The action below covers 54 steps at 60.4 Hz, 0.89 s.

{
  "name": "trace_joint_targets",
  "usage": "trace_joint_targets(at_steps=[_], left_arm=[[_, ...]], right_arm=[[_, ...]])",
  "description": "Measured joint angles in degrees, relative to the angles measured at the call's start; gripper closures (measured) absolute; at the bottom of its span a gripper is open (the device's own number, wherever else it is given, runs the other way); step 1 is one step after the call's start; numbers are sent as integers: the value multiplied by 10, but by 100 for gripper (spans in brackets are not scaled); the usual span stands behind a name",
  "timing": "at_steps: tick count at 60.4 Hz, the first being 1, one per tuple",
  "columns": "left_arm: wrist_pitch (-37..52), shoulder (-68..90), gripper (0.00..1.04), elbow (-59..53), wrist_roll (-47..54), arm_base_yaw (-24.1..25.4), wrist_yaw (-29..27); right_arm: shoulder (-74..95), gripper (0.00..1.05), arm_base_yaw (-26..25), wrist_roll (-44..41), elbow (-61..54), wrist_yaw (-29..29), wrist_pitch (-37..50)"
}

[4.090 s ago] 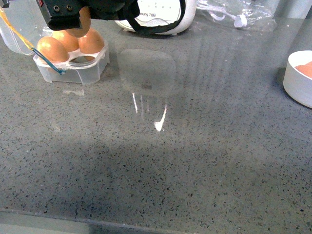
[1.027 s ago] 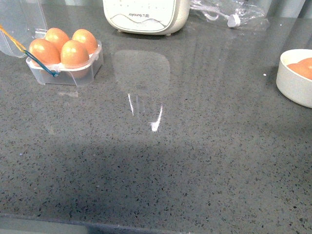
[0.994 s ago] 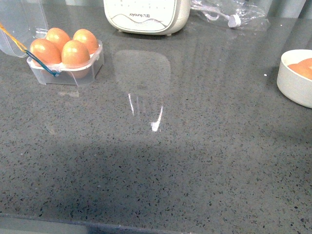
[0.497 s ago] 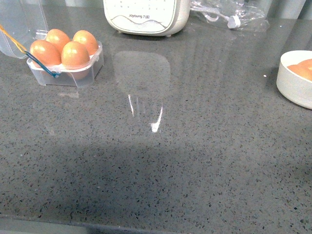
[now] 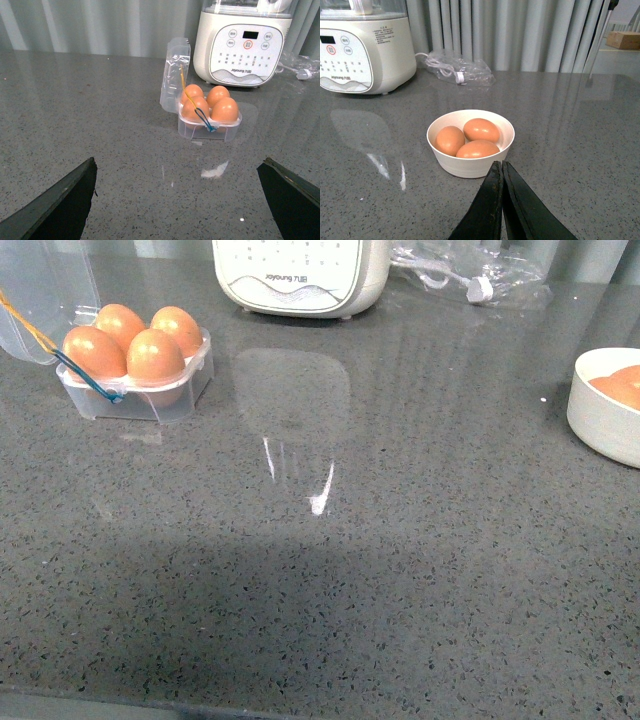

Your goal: Put egg into box

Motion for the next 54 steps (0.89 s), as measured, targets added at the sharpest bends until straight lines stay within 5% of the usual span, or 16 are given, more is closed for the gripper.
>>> trace_joint_targets(at_steps=[28, 34, 51, 54], left_arm=[[0, 0, 7, 0, 0, 0, 0], [0, 0, 7, 0, 0, 0, 0], [0, 0, 7, 0, 0, 0, 0], [0, 0, 7, 0, 0, 0, 0]], right_arm=[[-81, 102, 0, 1, 0, 0, -80], [-152, 102, 0, 1, 0, -1, -172], [-175, 102, 0, 1, 0, -1, -178], [-175, 95, 0, 1, 0, -1, -178]])
